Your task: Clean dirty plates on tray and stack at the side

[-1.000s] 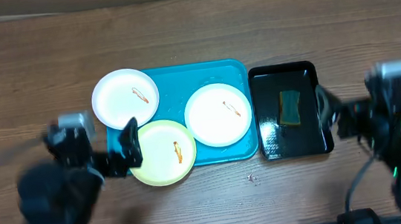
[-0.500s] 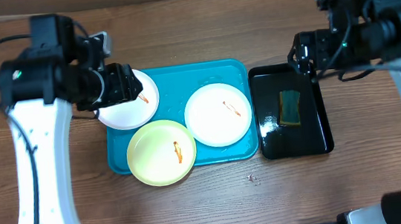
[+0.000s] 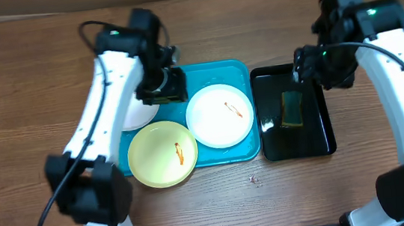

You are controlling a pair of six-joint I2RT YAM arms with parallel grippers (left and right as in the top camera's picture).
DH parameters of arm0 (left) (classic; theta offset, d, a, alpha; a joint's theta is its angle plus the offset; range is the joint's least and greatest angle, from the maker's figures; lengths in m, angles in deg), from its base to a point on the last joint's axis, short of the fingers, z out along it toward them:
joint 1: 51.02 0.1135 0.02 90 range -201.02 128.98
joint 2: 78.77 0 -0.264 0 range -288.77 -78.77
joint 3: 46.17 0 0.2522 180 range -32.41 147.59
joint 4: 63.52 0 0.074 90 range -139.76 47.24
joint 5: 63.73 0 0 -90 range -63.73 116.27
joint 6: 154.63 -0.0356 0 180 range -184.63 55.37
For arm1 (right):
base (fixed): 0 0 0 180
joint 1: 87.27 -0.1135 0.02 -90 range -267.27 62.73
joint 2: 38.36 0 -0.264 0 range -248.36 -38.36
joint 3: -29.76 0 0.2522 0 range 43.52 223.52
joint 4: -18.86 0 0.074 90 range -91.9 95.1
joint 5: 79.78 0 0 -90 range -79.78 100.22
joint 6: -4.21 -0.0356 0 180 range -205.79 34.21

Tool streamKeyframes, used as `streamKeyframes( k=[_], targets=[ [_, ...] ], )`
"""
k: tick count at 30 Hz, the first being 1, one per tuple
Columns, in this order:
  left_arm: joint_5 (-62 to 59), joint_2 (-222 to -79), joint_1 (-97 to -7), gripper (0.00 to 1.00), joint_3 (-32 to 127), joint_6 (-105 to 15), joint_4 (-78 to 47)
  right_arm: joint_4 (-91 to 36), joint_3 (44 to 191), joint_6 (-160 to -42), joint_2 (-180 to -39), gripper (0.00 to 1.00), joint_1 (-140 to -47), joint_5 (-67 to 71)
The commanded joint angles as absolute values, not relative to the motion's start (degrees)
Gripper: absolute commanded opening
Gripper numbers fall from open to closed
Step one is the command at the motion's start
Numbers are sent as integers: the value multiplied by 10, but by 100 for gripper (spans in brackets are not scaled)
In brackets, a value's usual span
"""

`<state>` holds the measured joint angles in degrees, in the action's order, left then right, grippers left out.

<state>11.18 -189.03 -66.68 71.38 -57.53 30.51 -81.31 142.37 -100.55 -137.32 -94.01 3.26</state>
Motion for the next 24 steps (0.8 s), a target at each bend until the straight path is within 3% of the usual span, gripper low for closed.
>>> streamKeyframes(
  k=[1,12,17,20,24],
  targets=[
    [167,-1928,-688,59,711,-578,301,-754,1341,-1037,-1374,74,-940,46],
    [164,-2025,-696,54,711,-567,274,-456,1109,-1041,-1374,69,-940,59],
    [162,-2052,-699,50,711,-567,254,-410,1069,-1041,-1374,69,-940,62],
    [162,-2060,-699,37,711,-566,235,-408,1065,-1041,-1374,70,-940,63],
    [165,-2071,-699,37,711,-562,225,-413,1065,-1041,-1374,70,-940,63]
  ],
)
